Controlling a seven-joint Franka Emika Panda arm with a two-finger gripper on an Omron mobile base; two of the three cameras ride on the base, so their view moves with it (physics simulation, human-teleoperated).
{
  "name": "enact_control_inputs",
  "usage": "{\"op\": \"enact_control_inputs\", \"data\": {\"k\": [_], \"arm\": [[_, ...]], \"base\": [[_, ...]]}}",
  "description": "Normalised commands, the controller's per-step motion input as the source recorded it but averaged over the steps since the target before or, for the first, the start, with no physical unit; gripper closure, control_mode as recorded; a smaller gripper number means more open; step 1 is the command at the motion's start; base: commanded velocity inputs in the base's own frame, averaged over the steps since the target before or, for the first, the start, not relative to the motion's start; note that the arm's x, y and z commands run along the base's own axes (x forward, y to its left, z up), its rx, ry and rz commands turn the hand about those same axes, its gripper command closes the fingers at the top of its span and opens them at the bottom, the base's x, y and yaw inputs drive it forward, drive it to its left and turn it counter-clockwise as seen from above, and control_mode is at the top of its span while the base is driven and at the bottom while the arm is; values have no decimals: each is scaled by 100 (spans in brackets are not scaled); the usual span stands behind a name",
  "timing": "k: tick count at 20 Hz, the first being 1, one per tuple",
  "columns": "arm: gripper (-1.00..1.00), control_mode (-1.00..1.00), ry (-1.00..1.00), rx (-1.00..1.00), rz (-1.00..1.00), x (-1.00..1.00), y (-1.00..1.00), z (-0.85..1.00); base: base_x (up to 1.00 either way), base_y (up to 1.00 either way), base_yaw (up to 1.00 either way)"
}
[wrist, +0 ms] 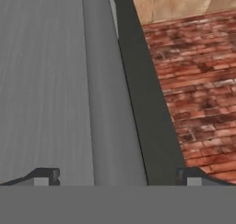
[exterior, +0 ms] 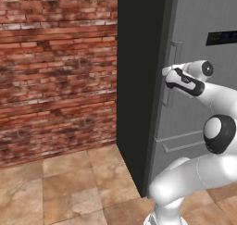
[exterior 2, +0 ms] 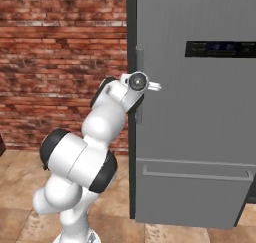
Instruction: Place one of the steaks on the plate and the other in the bowl. Then place the bowl in the fridge.
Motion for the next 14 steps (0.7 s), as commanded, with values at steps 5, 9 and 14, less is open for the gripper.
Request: {"op": "enact_control_inputs", "data": {"k": [5, 9, 14], "arm": [[-100, -100, -1, 0, 0, 45, -8, -18], [100, -100, 0, 0, 0, 58, 0, -17], [100, -100, 0, 0, 0, 25, -13, 0]], "base": [[0, 0, 0], [0, 0, 0], [0, 0, 0]]}}
